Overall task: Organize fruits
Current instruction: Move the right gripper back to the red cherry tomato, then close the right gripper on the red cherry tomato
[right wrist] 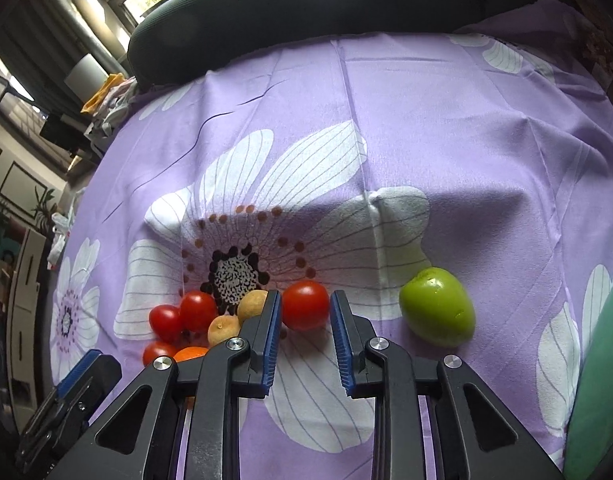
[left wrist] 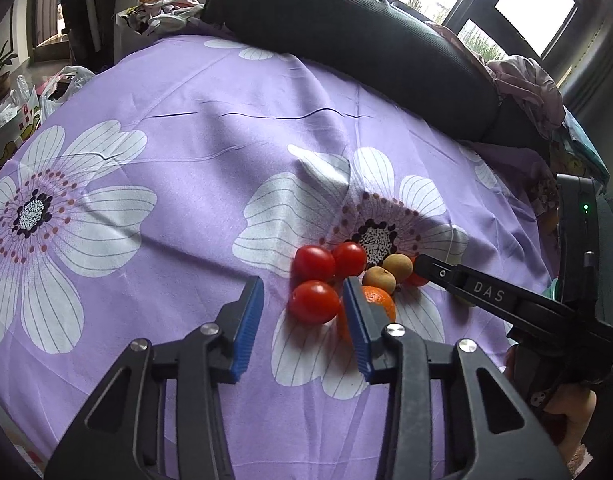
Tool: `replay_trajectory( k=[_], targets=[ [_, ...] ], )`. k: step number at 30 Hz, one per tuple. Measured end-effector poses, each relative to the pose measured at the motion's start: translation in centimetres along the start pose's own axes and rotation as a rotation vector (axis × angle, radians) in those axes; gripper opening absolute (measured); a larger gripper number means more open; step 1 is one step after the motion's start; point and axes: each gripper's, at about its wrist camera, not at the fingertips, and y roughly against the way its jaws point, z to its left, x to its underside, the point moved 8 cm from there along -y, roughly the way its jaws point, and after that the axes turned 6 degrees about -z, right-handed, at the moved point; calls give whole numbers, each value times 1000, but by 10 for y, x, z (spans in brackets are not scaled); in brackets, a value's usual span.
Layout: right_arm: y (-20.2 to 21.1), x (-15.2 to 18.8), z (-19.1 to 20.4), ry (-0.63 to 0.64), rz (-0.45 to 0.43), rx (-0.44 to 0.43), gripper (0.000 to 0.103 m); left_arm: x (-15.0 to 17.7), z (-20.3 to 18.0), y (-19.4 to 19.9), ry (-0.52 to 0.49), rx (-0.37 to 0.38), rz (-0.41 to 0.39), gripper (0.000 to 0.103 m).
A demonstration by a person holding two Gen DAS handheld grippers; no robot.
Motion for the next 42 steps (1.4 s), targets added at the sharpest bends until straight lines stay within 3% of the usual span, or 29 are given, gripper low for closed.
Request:
replay_trajectory(
  k=[9, 23, 30, 36, 42],
  targets=[
    [-4, -3, 3, 16, -7, 0, 28, 7, -9, -22, -17, -42, 90, 35],
    [10, 3, -4, -9, 24, -36, 22, 6, -6, -33, 70, -42, 108, 35],
    [2, -1, -8, -79, 47, -71, 22, 8, -6, -37, 104, -54, 109, 36],
    [-4, -3, -5, -60, 45, -46, 25, 9, -9, -39, 80, -83, 94, 36],
    [-14, 1, -3, -47, 69, -22, 34, 9, -8, -42, 71, -94, 90, 32]
  ],
)
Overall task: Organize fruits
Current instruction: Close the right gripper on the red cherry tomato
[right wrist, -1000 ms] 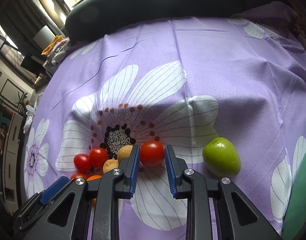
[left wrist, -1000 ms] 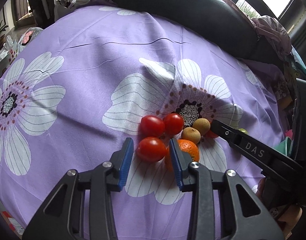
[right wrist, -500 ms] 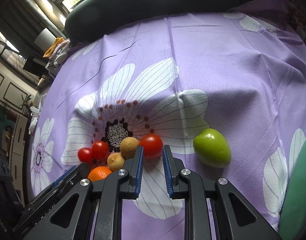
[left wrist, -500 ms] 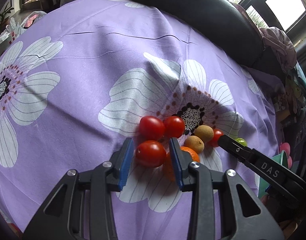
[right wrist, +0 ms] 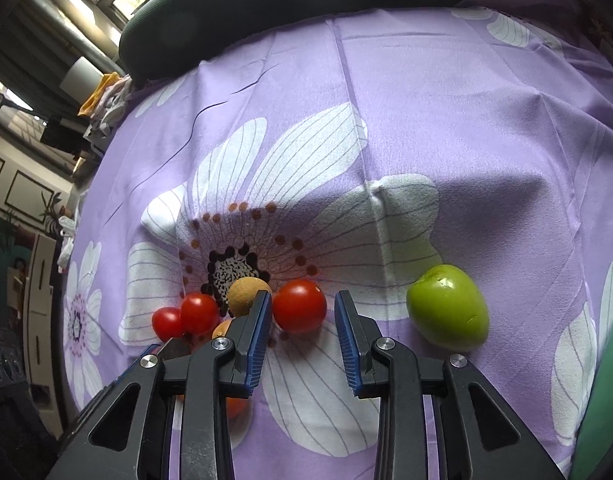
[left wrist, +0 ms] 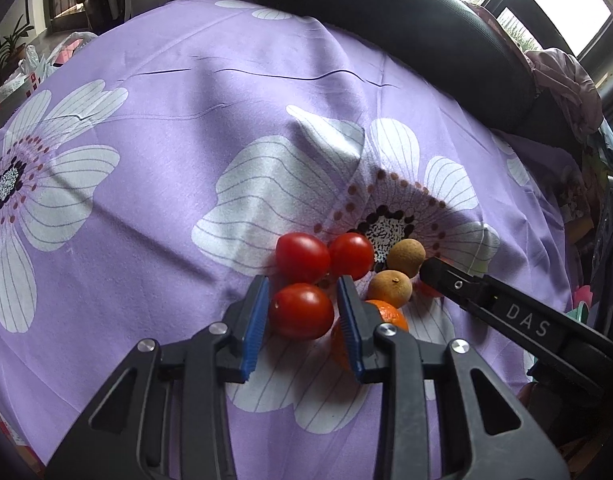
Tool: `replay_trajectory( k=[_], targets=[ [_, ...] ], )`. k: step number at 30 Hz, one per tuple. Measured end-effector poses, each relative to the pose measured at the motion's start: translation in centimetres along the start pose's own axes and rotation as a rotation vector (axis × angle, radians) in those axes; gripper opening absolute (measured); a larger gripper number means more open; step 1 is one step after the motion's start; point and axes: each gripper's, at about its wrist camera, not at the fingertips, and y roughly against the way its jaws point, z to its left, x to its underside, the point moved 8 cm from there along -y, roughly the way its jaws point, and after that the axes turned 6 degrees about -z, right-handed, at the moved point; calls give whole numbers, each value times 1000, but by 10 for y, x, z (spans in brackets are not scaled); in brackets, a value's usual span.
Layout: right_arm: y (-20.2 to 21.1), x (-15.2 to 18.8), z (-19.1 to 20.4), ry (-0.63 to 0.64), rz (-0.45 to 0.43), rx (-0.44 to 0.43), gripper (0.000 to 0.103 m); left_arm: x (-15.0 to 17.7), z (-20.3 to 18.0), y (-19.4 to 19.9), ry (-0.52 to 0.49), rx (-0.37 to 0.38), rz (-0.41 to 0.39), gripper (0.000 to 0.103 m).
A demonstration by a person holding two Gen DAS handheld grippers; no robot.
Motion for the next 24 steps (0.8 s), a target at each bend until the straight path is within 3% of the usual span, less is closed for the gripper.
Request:
replay_trajectory(
  k=[11, 24],
  targets=[
    [10, 0, 3, 43, -46, 2, 31, 2, 2, 4, 7, 29, -5, 30],
    [62, 4, -11, -20, -146, -62, 31, 2, -15, 52, -33, 102, -114, 31]
  ],
)
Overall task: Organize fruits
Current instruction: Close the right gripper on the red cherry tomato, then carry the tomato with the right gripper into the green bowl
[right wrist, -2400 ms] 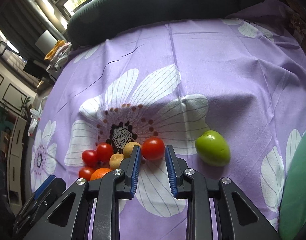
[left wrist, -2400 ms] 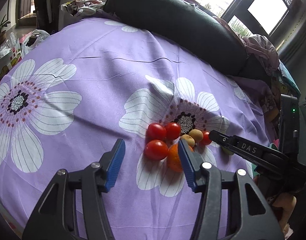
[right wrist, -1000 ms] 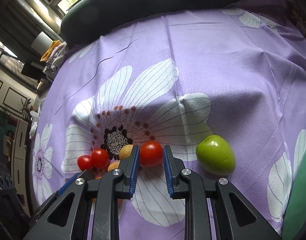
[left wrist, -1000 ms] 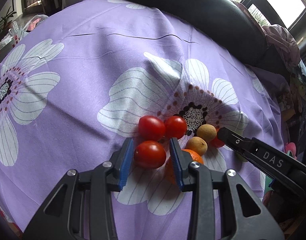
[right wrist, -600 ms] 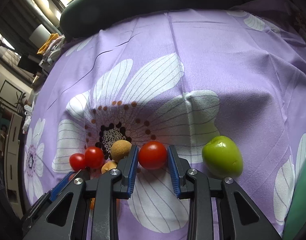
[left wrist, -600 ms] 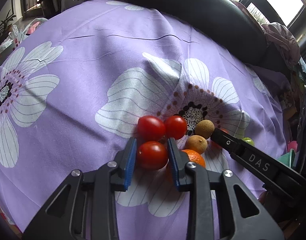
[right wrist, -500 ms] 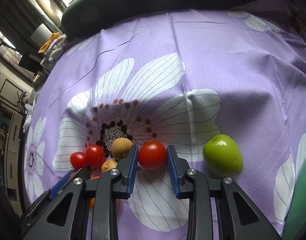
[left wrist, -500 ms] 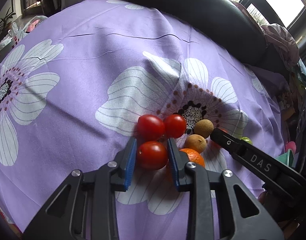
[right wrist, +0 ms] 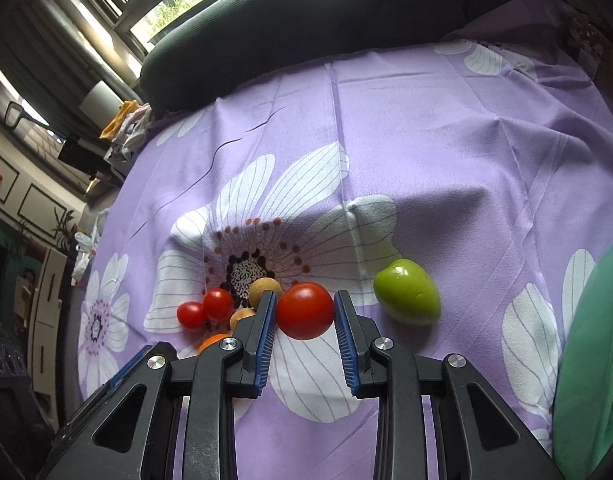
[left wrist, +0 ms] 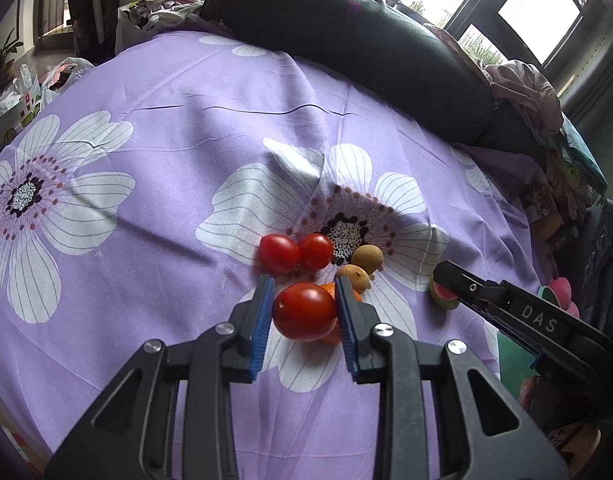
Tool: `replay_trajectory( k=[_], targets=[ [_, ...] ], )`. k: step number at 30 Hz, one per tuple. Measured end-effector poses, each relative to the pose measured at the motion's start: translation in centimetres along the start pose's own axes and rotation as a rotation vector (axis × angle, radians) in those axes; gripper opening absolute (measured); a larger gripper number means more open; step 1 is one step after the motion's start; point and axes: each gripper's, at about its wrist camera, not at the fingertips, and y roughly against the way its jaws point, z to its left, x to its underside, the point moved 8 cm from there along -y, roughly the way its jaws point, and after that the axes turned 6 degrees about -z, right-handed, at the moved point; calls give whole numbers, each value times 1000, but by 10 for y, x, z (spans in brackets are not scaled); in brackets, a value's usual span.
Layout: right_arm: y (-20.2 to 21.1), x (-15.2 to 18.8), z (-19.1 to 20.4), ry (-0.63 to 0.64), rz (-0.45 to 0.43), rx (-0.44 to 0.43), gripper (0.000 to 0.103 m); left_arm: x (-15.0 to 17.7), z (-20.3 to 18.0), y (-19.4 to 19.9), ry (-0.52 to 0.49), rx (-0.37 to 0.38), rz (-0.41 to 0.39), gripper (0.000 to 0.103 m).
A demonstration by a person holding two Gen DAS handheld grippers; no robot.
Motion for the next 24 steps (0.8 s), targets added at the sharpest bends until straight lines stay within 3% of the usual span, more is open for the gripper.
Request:
replay_trajectory(
  k=[11, 15, 24],
  targets=[
    [70, 14, -31, -55, -152, 21, 31, 1, -45, 35, -108, 70, -103, 31],
    [85, 10, -42, -55, -192, 55, 31, 5, -59, 41, -133, 90, -117, 31],
    [115, 2, -45, -45, -269, 23, 31, 16, -99, 51, -208, 127, -140, 31]
  ],
)
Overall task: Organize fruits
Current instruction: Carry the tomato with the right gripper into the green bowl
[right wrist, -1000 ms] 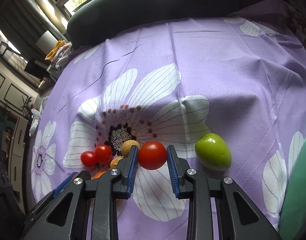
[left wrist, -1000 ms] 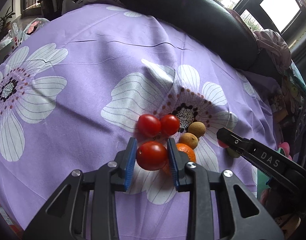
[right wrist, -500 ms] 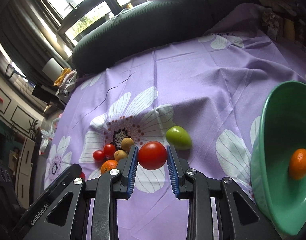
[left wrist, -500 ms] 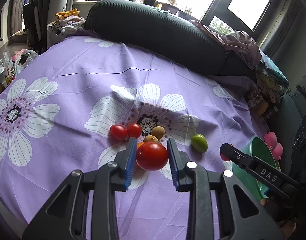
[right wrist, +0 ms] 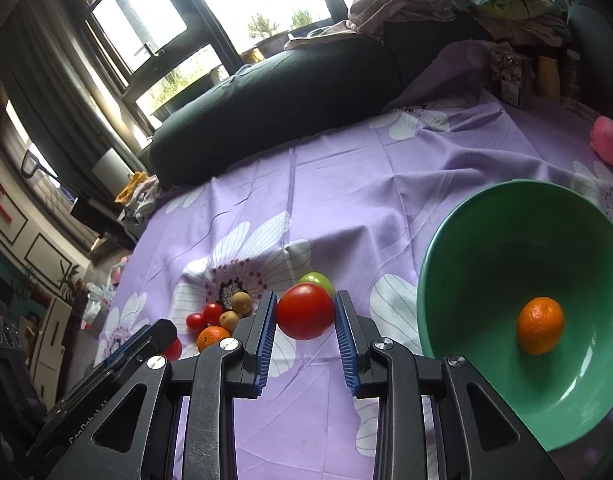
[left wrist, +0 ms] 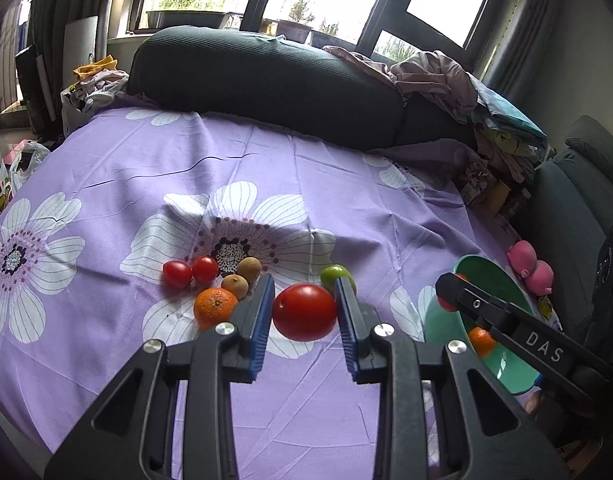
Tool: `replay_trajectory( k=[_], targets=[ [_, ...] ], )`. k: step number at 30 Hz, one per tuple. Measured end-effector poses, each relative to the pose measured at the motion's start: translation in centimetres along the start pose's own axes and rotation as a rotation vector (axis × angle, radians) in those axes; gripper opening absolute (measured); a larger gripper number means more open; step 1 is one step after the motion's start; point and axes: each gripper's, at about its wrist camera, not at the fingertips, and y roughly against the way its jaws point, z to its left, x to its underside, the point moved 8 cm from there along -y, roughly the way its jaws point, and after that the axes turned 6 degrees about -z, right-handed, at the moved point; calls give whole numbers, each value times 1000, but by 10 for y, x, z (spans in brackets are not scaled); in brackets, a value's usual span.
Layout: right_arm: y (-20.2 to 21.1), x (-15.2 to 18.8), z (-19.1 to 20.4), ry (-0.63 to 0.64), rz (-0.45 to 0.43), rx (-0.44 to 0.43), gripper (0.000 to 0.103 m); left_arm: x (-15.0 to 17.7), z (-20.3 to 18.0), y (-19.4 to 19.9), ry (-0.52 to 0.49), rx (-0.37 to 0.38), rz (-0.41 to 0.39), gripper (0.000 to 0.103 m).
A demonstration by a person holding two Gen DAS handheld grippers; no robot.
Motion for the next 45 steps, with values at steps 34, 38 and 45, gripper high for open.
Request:
replay_trajectory(
  k=[34, 38, 45],
  targets=[
    [67, -26, -132, -255, -155, 178, 31, 16, -160, -37, -196, 215, 56, 31],
    [68, -24, -143, -269, -150, 211, 31, 20, -169, -42, -212, 232, 68, 31],
    [68, -21, -156, -297, -134, 245, 31, 32, -184, -54, -228, 264, 114, 31]
  ],
)
